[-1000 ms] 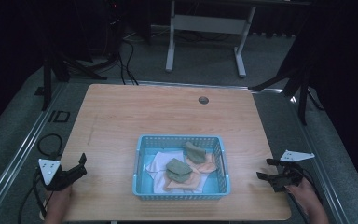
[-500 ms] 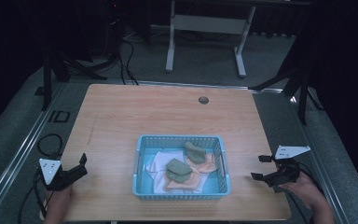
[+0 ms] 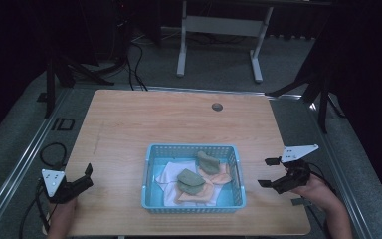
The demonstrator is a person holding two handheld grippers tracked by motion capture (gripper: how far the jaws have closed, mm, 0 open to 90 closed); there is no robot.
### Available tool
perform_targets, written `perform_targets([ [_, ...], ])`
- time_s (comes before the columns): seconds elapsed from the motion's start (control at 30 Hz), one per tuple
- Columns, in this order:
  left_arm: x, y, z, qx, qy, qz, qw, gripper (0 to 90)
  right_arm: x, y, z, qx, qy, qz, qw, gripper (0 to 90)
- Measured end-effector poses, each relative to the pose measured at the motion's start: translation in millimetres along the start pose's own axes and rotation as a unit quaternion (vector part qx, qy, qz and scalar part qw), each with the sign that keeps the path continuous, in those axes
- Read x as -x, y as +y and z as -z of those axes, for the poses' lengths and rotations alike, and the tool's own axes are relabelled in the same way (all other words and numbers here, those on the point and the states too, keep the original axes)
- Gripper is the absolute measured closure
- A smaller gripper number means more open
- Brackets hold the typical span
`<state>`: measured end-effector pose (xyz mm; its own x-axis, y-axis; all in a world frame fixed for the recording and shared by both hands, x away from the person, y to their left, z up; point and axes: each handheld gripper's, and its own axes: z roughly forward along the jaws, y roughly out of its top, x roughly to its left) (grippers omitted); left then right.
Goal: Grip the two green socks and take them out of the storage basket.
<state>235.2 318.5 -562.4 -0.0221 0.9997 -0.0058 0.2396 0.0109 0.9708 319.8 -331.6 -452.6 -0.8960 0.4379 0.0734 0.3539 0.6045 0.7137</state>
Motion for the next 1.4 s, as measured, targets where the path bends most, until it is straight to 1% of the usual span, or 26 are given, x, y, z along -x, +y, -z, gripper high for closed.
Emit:
perform_targets([
  [0.13, 0.1, 0.0, -0.2, 0.0, 0.001, 0.0, 1.0, 0.5, -3.6, 14.6, -4.5, -0.005, 0.01, 0.014, 0.9998, 12.0],
  [0.23, 0.0, 0.0, -0.2, 0.0, 0.001, 0.001, 1.0, 0.5, -6.7, 23.6, -10.5, -0.016, 0.016, 0.024, 0.9995, 12.4],
  [0.37, -0.1, 0.0, -0.1, 0.0, 0.0, 0.001, 1.0, 0.5, -10.1, 35.1, -19.2, -0.024, 0.032, 0.027, 0.9988, 13.5],
  [0.53, -0.2, 0.0, -0.3, 0.0, 0.0, 0.001, 1.0, 0.5, -14.1, 45.3, -30.6, -0.042, 0.041, 0.035, 0.9976, 13.6],
  [0.67, -0.1, 0.0, -0.3, 0.0, -0.001, 0.001, 1.0, 0.5, -17.1, 53.4, -39.9, -0.052, 0.049, 0.042, 0.9965, 13.6],
  [0.9, -0.1, 0.0, -0.2, 0.0, -0.002, 0.001, 1.0, 0.5, -24.4, 66.5, -60.5, -0.067, 0.068, 0.06, 0.9936, 13.6],
  [0.93, -0.2, 0.0, -0.1, 0.0, -0.003, 0.0, 1.0, 0.5, -26.2, 68.6, -64.8, -0.073, 0.07, 0.061, 0.993, 13.6],
  [1.23, -0.5, 0.0, 0.0, 0.001, -0.005, 0.001, 1.0, 0.5, -34.9, 80.7, -92.3, -0.093, 0.093, 0.063, 0.9893, 13.9],
  [1.33, -0.6, 0.0, 0.0, 0.001, -0.005, 0.001, 1.0, 0.4, -38.8, 84.7, -101.0, -0.105, 0.096, 0.072, 0.9872, 14.3],
  [1.4, -0.5, 0.0, 0.0, 0.001, -0.005, 0.001, 1.0, 0.5, -40.3, 87.1, -105.7, -0.106, 0.101, 0.072, 0.9865, 14.6],
])
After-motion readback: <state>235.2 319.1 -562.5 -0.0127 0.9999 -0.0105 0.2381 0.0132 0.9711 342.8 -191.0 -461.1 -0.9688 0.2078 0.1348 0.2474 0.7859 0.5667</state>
